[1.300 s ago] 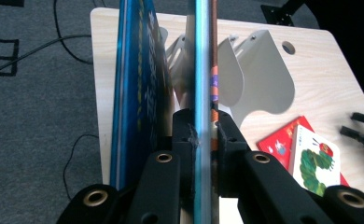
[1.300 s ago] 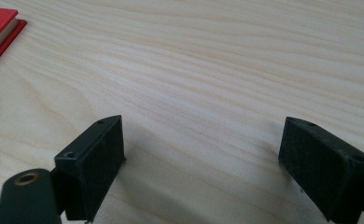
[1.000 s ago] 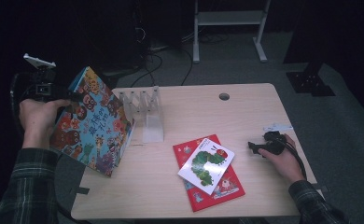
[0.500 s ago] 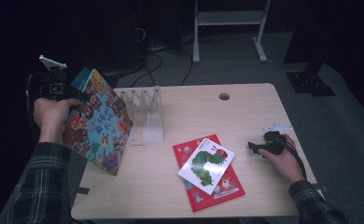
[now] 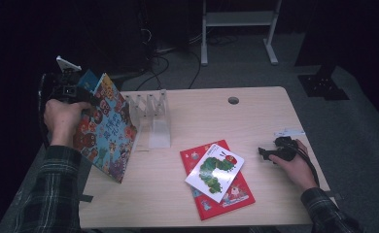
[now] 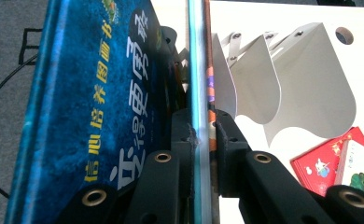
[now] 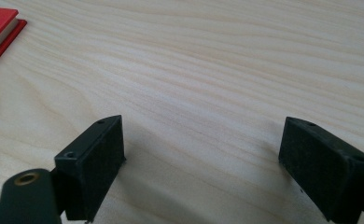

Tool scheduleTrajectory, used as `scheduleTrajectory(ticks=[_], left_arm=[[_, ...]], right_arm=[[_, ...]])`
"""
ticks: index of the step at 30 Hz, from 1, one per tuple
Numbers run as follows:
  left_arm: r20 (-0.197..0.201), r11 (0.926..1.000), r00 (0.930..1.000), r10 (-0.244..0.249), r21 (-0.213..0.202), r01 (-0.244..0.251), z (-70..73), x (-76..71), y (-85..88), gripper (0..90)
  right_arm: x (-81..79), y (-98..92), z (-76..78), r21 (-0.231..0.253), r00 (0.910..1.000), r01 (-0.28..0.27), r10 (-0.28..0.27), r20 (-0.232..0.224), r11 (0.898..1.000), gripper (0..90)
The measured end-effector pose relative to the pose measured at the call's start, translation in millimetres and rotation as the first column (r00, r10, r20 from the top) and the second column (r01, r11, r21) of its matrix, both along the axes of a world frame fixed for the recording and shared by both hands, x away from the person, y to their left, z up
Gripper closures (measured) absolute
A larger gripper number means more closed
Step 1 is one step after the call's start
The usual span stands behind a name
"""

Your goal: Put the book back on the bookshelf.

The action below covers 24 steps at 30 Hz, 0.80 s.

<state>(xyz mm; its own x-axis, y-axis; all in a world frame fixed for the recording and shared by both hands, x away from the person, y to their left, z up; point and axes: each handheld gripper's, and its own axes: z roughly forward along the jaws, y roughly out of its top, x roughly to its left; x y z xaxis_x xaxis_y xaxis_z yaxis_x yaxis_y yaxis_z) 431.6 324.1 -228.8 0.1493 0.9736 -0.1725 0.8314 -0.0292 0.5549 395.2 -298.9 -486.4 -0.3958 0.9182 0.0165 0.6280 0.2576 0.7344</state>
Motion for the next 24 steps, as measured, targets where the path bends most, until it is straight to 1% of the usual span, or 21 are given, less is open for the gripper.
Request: scheduleTrajectory(ticks=[2,5,6,9,10,11,12,13,15,17,24], left_arm=[[0.005,1.0000,1.0000,-0.003,0.003,0.003,0.0,-0.1,-0.5,79.8],[0.013,1.0000,0.9999,-0.003,-0.004,0.003,0.2,-0.8,0.2,79.7],[0.025,0.9999,0.9997,-0.004,-0.009,0.004,0.9,-1.4,1.4,79.7],[0.075,0.9987,0.9970,0.015,-0.051,-0.011,6.7,-5.4,5.6,78.6],[0.090,0.9984,0.9957,0.021,-0.054,-0.016,10.3,-7.3,6.5,78.6],[0.096,0.9991,0.9952,0.017,-0.041,-0.013,13.4,-8.8,7.4,78.5],[0.105,0.9990,0.9943,0.019,-0.041,-0.015,15.1,-10.2,8.0,78.3],[0.112,0.9985,0.9934,0.022,-0.052,-0.016,16.1,-11.5,8.6,77.7],[0.131,0.9961,0.9913,0.014,-0.088,-0.002,18.6,-14.5,10.8,77.7],[0.147,0.9967,0.9891,0.008,-0.081,0.004,21.1,-17.5,9.8,77.7],[0.185,0.9952,0.9826,-0.019,-0.091,0.036,22.6,-24.0,3.3,75.5]], right_arm=[[-0.1,0.0,0.0,0.000,1.0000,-0.001,0.001,0.000,1.000,12.9],[-0.1,0.0,0.0,0.000,1.0000,-0.001,0.001,0.000,1.000,12.9],[-0.2,0.0,0.0,0.000,1.0000,-0.001,0.001,-0.001,1.000,12.9],[-0.3,0.0,0.0,0.000,1.0000,-0.001,0.001,-0.001,1.000,12.9],[-0.2,-0.1,0.0,0.000,1.0000,-0.002,0.002,0.000,1.000,12.9],[-0.3,-0.1,0.0,0.000,1.0000,-0.002,0.002,0.000,1.000,12.9],[-0.3,-0.1,0.0,-0.001,1.0000,-0.002,0.002,0.000,1.000,12.9],[-0.3,-0.1,0.0,0.000,1.0000,-0.002,0.002,-0.001,1.000,12.9],[-0.3,-0.1,0.0,0.000,1.0000,-0.002,0.002,0.000,1.000,12.9],[-0.3,-0.1,0.0,0.000,1.0000,-0.002,0.002,0.000,1.000,12.9],[-0.4,0.0,0.0,0.000,1.0000,-0.002,0.002,0.000,1.000,12.9]])
